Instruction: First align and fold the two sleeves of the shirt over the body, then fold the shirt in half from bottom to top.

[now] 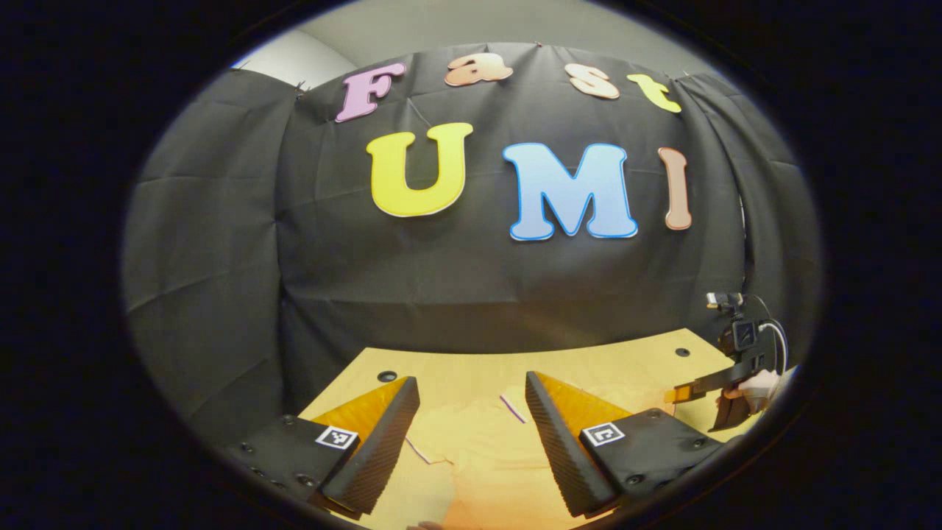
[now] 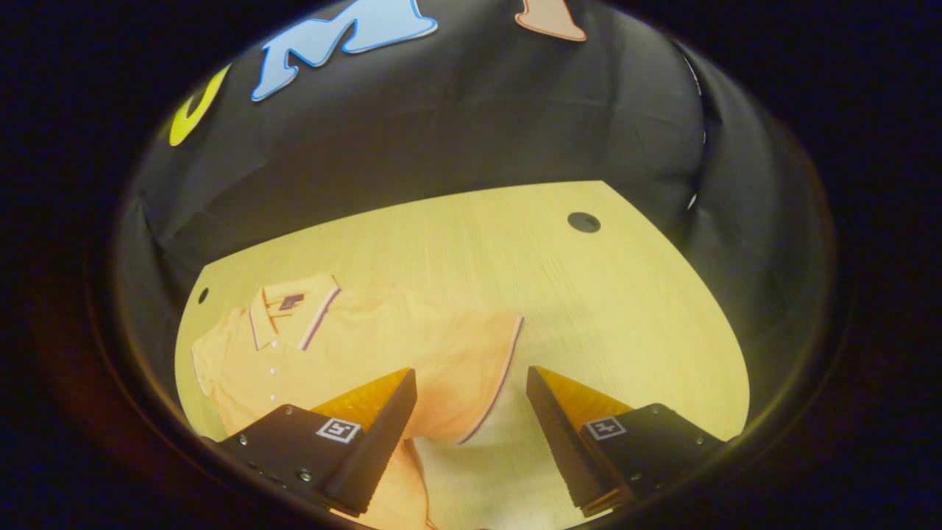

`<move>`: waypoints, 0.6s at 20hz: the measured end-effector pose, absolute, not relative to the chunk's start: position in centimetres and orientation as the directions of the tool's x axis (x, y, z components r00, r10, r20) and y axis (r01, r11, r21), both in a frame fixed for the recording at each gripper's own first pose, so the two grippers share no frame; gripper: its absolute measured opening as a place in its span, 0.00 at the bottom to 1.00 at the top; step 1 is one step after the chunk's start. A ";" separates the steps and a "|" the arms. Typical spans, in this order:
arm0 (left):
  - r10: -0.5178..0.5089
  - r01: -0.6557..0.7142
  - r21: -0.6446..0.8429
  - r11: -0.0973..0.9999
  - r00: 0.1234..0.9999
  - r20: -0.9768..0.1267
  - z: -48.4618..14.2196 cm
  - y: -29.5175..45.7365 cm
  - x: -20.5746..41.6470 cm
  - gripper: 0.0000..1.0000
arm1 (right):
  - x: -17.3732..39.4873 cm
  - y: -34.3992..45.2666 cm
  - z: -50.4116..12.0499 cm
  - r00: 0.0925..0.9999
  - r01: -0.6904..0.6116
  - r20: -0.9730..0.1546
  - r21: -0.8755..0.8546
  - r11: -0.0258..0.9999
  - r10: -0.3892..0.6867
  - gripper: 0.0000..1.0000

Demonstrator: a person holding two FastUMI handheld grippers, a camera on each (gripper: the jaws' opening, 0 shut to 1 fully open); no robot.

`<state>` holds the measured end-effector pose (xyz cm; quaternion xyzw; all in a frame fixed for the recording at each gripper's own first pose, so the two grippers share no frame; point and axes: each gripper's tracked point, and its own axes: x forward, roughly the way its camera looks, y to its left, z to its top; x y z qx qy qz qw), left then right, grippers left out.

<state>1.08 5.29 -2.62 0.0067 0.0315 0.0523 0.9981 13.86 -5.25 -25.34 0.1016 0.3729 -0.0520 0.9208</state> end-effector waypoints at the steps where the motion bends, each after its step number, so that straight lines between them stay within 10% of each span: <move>1: 0.111 -0.110 0.019 0.994 0.992 -0.067 -2.7 5.7 1.2 0.95 | 14.1 -5.5 -26.2 0.696 0.186 -0.717 0.148 0.971 -0.024 0.95; 12: 0.135 -0.132 0.032 0.991 0.986 -0.096 -3.6 6.6 2.6 0.96 | 14.7 -5.3 -30.1 0.649 0.181 -0.759 0.079 0.980 -0.059 0.95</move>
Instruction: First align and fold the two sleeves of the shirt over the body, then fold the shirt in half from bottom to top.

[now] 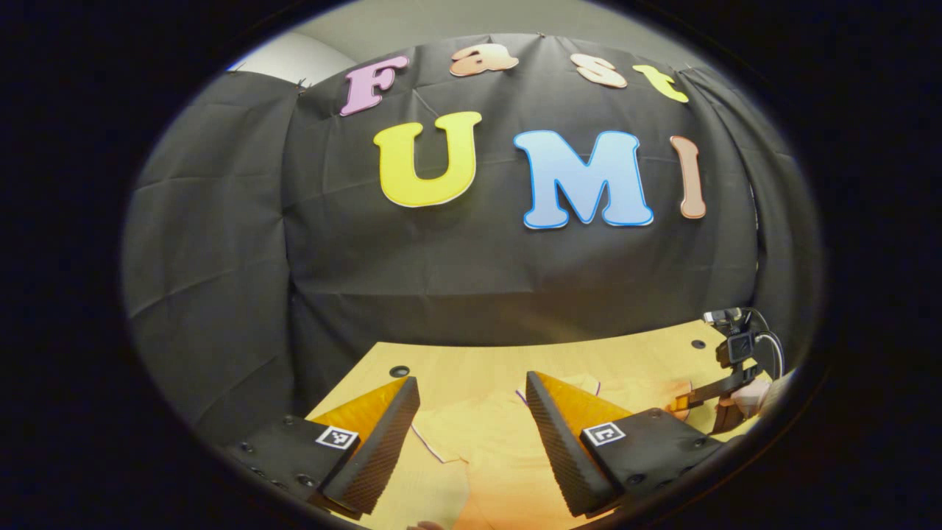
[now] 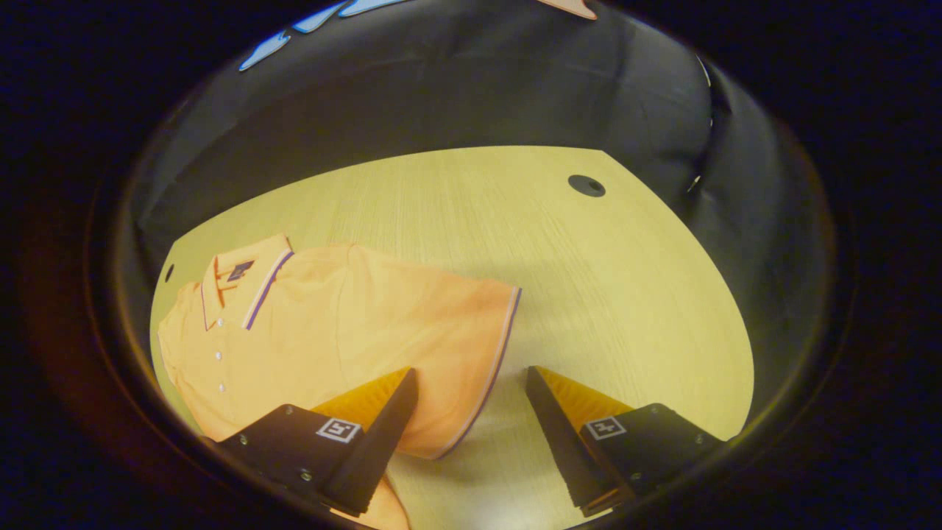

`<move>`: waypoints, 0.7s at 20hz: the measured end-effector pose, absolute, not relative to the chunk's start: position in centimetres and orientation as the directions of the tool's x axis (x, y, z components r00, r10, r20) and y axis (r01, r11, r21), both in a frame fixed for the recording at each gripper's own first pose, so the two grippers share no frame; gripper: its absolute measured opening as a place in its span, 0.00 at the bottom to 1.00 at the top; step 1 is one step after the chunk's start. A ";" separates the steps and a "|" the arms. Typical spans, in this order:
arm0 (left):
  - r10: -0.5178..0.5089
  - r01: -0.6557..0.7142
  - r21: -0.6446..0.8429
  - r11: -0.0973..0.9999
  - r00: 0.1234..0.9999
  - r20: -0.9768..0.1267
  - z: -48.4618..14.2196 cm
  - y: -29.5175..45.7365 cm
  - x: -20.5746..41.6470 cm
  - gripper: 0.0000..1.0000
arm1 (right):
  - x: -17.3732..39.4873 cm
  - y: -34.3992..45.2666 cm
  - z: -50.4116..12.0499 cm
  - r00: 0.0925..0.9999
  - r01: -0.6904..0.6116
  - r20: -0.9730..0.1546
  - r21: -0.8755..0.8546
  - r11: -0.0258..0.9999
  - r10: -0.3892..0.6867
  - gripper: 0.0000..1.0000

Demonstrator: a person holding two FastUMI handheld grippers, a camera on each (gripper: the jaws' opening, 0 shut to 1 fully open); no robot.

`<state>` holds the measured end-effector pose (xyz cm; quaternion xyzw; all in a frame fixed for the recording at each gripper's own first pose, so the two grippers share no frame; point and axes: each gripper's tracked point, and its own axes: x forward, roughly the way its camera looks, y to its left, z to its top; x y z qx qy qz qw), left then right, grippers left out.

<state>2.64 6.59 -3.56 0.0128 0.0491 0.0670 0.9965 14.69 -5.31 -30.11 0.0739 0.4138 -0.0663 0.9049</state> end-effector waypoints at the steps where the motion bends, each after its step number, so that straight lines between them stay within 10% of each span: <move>1: 0.131 -0.129 0.026 0.991 0.987 -0.095 -3.5 6.5 2.8 0.96 | 14.9 -5.3 -30.0 0.656 0.181 -0.752 0.079 0.980 -0.061 0.95; 5: 0.119 -0.119 0.008 0.993 0.988 -0.103 -3.8 5.8 3.0 0.95 | 15.6 -4.6 -29.9 0.686 0.146 -0.727 0.097 0.984 -0.030 0.74; 8: 0.124 -0.123 0.011 0.992 0.987 -0.105 -3.9 5.9 3.0 0.94 | 15.9 -3.8 -29.8 0.682 0.184 -0.731 0.155 0.971 -0.012 0.11; 14: 0.135 -0.135 0.005 0.991 0.984 -0.113 -4.1 6.6 2.8 0.95 | 16.2 -3.7 -29.8 0.675 0.166 -0.738 0.164 0.972 0.010 0.00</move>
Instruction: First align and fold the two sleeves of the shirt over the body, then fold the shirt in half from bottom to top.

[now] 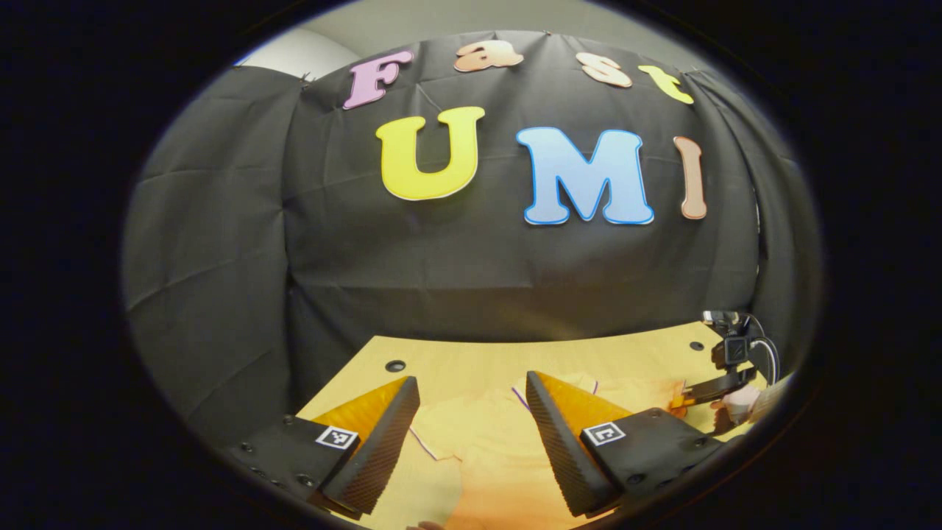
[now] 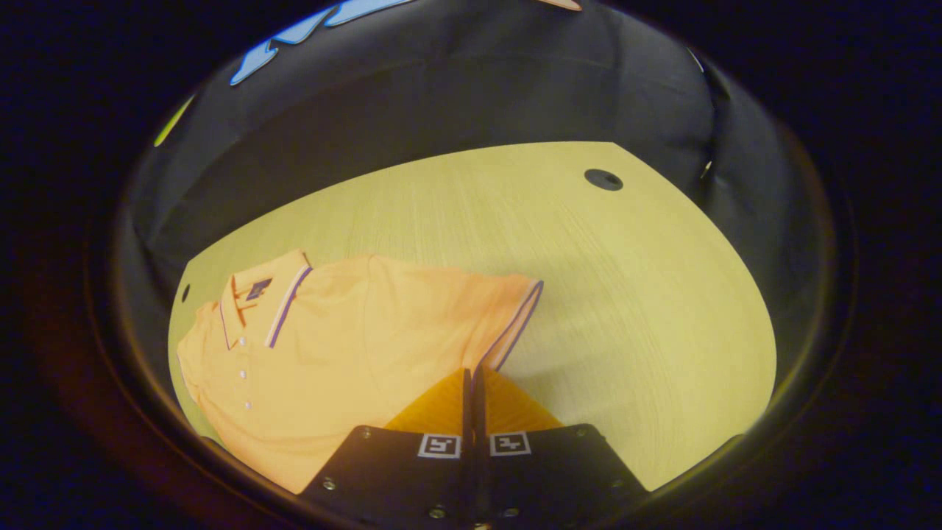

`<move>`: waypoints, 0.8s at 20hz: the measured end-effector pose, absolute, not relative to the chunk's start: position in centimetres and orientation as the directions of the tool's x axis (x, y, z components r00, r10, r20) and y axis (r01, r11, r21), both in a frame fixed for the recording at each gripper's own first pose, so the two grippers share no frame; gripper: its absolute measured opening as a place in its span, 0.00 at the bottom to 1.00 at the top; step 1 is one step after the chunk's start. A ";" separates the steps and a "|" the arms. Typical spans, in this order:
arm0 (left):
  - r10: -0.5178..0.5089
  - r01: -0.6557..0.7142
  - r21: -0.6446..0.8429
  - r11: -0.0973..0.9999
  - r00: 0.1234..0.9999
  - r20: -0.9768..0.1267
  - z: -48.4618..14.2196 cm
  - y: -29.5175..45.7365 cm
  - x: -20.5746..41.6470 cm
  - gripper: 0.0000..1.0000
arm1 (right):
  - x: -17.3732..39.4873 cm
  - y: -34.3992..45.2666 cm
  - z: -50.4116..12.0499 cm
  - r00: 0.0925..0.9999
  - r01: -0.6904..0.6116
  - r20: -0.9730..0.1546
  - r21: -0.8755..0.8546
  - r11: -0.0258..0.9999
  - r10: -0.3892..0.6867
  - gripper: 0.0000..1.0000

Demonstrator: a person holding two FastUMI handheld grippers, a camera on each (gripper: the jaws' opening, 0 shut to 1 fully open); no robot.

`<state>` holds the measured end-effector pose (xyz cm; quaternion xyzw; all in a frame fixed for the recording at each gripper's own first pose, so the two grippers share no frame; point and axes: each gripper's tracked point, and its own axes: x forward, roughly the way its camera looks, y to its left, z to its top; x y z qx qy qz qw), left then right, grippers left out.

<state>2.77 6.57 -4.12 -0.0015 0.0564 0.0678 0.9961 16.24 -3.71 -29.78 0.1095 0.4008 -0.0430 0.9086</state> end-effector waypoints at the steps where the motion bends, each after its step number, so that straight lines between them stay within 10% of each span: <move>1: 0.133 -0.133 0.002 0.991 0.984 -0.117 -4.4 6.6 2.7 0.95 | 16.4 -3.7 -29.7 0.677 0.157 -0.736 0.152 0.976 0.005 0.00; 16: 0.191 -0.194 -0.017 0.981 0.973 -0.129 -5.0 10.5 1.0 0.94 | 20.8 5.3 -21.6 0.808 -0.069 -0.589 -0.059 0.996 0.020 0.00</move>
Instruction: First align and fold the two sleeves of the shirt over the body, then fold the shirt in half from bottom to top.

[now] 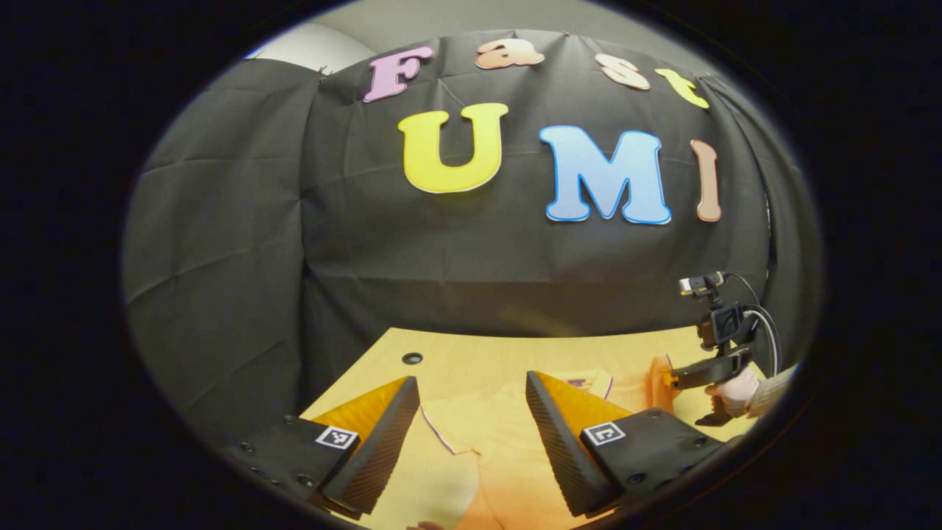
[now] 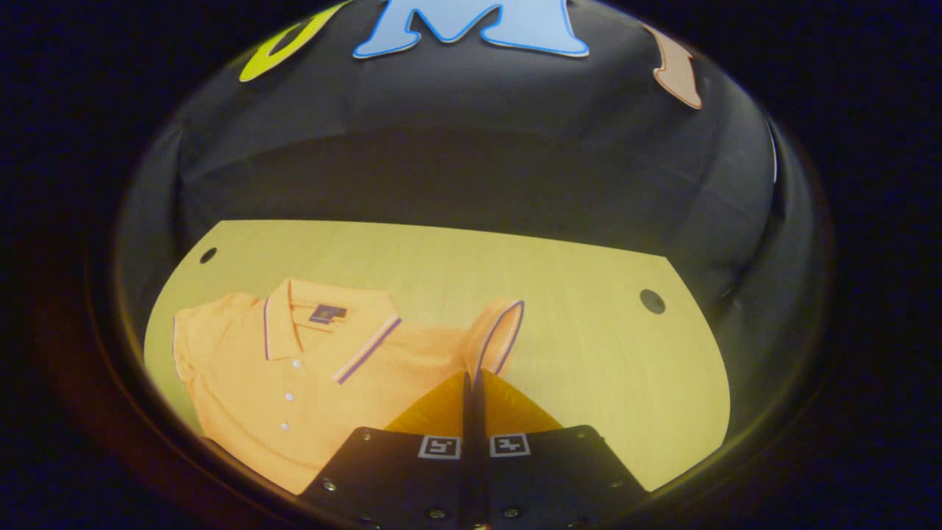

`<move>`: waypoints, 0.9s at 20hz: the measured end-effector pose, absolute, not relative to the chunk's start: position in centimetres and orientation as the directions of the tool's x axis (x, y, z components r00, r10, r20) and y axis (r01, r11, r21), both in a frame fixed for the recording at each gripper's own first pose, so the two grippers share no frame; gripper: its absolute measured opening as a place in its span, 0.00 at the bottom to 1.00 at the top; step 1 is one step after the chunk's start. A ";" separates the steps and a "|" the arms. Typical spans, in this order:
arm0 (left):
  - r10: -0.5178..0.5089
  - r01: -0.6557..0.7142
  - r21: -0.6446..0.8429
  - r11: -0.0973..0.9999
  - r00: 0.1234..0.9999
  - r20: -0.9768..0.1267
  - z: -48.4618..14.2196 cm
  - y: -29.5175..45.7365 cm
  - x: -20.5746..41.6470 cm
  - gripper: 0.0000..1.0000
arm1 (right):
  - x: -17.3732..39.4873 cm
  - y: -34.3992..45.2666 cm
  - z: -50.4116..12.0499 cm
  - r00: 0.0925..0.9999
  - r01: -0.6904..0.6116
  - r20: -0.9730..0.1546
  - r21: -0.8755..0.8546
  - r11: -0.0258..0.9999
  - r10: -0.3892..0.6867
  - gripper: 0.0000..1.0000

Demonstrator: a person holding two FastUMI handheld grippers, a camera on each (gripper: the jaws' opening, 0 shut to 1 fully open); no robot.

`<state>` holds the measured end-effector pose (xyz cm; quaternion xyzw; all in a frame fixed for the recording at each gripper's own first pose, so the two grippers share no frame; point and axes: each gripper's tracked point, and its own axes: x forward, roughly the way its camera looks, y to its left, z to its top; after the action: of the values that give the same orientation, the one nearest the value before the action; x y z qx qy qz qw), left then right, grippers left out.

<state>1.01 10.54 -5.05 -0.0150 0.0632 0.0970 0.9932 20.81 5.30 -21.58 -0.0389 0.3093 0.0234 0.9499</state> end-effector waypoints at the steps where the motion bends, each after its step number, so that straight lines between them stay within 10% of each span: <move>1: 0.198 -0.202 -0.018 0.979 0.972 -0.130 -5.2 11.0 0.8 0.95 | 20.7 6.6 -21.7 0.807 -0.091 -0.589 -0.060 0.994 0.038 0.00; 14: 0.269 -0.280 -0.047 0.959 0.948 -0.169 -7.0 15.1 -0.6 0.94 | 17.9 15.3 -26.2 0.701 -0.277 -0.697 -0.075 0.958 0.148 0.01; 18: 0.258 -0.275 -0.068 0.959 0.948 -0.186 -8.0 15.1 -0.1 0.95 | 17.5 15.5 -25.8 0.686 -0.268 -0.707 -0.026 0.963 0.172 0.24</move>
<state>-0.05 15.07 -8.00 -0.0465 0.0881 0.1352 0.9858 17.49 15.52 -25.84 -0.0636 0.3773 0.1201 0.9161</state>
